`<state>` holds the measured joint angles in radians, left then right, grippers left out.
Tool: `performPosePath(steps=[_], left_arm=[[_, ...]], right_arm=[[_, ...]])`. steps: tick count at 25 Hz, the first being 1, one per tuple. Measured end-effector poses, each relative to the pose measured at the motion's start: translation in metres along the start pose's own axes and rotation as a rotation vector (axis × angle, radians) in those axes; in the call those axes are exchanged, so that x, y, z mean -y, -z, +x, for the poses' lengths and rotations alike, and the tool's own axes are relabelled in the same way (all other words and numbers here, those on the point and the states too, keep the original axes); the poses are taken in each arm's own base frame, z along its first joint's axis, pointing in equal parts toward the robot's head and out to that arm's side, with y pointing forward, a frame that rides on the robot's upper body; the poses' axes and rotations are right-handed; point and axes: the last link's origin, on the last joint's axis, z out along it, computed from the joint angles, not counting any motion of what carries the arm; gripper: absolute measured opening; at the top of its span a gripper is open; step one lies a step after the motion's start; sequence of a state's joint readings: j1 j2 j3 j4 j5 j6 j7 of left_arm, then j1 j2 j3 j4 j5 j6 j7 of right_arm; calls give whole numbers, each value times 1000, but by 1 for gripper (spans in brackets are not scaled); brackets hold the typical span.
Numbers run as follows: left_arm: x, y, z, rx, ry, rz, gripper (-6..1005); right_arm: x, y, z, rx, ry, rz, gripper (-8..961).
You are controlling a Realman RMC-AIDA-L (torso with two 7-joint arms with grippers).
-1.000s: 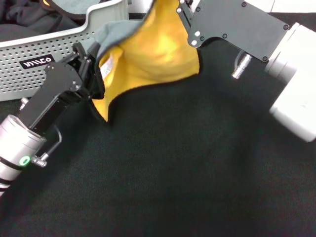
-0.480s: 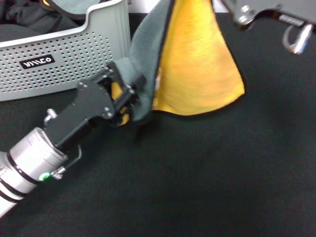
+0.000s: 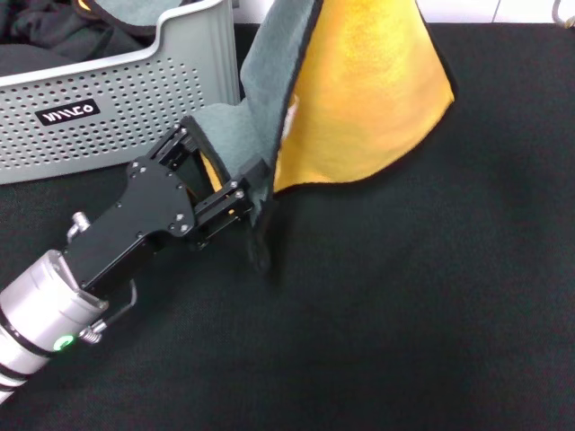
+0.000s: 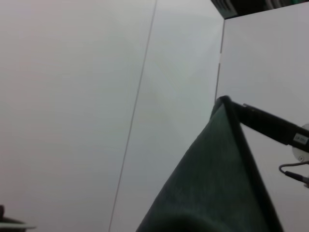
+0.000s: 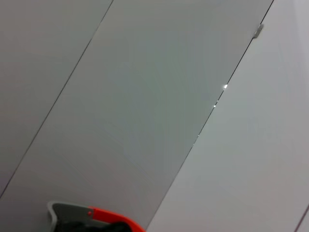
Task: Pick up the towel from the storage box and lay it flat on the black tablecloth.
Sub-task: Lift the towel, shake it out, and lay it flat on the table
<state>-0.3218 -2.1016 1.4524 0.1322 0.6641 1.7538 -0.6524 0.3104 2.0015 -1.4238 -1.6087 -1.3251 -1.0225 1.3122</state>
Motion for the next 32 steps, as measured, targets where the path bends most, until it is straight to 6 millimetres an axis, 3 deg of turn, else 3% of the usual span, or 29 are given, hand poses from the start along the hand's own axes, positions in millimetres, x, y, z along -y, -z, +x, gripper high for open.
performPosePath(steps=[4, 14, 20, 26, 32], left_arm=[[-1, 8, -2, 14, 23, 17, 816], [0, 14, -29, 191, 35, 50, 815], [-1, 10, -31, 198, -19, 48, 814], [-3, 4, -26, 162, -189, -2, 813], [-9, -5, -19, 87, -479, -49, 812]], right_arm=[[5, 3, -2, 3, -4, 18, 8], [17, 1, -18, 35, 30, 59, 8], [26, -6, -23, 45, 36, 94, 8], [28, -14, -21, 48, 24, 100, 8], [31, -31, -15, 38, -8, 138, 8]])
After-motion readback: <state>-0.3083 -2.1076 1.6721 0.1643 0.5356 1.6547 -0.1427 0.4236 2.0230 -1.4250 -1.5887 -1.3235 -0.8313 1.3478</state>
